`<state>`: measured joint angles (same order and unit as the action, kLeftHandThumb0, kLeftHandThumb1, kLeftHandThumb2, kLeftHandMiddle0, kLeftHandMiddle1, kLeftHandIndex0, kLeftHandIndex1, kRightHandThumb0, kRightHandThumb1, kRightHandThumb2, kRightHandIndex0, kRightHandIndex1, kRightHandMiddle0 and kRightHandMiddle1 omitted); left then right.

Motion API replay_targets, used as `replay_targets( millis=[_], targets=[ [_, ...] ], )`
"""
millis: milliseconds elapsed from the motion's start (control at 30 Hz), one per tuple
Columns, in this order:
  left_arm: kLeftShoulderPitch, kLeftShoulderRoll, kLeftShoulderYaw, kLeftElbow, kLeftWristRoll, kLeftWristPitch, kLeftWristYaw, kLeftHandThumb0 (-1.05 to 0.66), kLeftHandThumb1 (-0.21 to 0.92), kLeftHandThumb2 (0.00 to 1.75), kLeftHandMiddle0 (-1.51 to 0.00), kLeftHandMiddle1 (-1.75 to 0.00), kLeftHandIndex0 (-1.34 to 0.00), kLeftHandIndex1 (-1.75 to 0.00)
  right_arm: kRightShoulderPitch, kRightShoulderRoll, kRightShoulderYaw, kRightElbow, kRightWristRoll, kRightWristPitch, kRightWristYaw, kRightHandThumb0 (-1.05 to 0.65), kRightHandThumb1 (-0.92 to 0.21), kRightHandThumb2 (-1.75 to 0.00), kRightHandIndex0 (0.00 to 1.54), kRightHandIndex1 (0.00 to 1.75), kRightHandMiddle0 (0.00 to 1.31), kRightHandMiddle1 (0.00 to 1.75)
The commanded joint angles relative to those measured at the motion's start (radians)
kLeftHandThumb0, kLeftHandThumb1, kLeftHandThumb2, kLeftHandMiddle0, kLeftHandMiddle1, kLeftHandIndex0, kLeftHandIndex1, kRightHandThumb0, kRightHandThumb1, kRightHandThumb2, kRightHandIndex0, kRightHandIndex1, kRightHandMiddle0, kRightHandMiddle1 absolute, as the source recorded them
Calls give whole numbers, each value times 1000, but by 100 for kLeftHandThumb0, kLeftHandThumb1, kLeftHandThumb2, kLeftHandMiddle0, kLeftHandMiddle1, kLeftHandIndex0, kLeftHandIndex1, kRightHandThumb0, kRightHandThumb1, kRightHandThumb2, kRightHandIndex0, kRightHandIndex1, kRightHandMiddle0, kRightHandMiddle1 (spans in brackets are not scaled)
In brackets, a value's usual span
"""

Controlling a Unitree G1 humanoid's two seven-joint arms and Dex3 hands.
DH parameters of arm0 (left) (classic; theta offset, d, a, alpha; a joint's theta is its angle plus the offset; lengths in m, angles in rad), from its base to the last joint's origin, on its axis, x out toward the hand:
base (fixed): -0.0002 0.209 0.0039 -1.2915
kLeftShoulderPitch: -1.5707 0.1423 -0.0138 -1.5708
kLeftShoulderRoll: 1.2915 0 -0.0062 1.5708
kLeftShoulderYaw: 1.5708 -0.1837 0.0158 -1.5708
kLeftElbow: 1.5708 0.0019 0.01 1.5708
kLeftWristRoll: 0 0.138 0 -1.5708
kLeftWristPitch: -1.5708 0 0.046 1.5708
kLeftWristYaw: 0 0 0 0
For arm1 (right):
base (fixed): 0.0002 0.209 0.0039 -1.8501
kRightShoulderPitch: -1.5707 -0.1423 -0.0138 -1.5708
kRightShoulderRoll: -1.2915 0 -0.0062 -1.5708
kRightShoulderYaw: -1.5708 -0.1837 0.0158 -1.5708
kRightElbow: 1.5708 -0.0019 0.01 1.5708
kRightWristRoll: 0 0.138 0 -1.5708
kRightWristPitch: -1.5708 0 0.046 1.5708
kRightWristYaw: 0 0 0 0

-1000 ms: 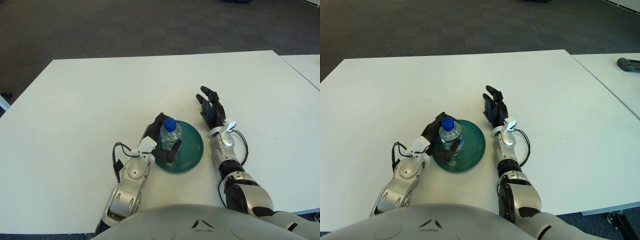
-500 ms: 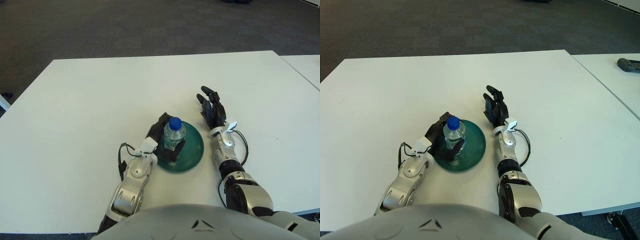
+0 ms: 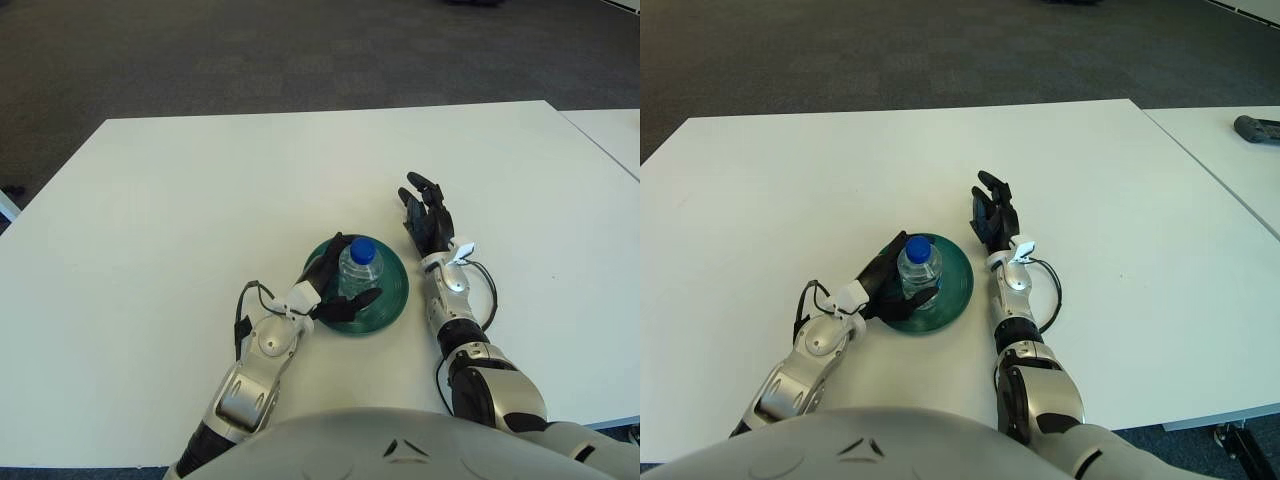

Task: Put the bottle into the plate.

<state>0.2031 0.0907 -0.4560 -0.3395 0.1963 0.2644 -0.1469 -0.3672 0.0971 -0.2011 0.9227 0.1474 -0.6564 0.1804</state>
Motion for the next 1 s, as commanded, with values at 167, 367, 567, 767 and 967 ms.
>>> replay_targets(
  millis=[167, 367, 567, 767, 967],
  targets=[
    [-8, 34, 4, 4, 50, -36, 5, -105, 92, 31, -4, -1, 0, -14, 87, 6, -7, 71, 5, 12, -11, -59, -92, -55, 53, 55, 0, 85],
    [-10, 36, 20, -21, 61, -54, 10, -105, 92, 31, -3, 0, 0, -11, 78, 4, -10, 85, 9, 5, -1, -59, -92, -57, 52, 56, 0, 84],
    [-21, 41, 50, -38, 64, -99, 15, -105, 92, 30, -4, -1, 0, -12, 70, 1, -8, 105, 6, -16, 16, -61, -92, -59, 50, 55, 0, 82],
    [-21, 39, 59, -32, 89, -147, 34, -105, 92, 32, -6, -2, 0, -13, 64, 6, -14, 116, 21, -21, 53, -64, -92, -52, 48, 55, 0, 79],
    [-24, 36, 67, -44, 105, -144, 33, -105, 92, 33, -6, -1, 0, -9, 60, 14, -29, 118, 43, -23, 96, -65, -92, -46, 48, 55, 0, 79]
  ],
)
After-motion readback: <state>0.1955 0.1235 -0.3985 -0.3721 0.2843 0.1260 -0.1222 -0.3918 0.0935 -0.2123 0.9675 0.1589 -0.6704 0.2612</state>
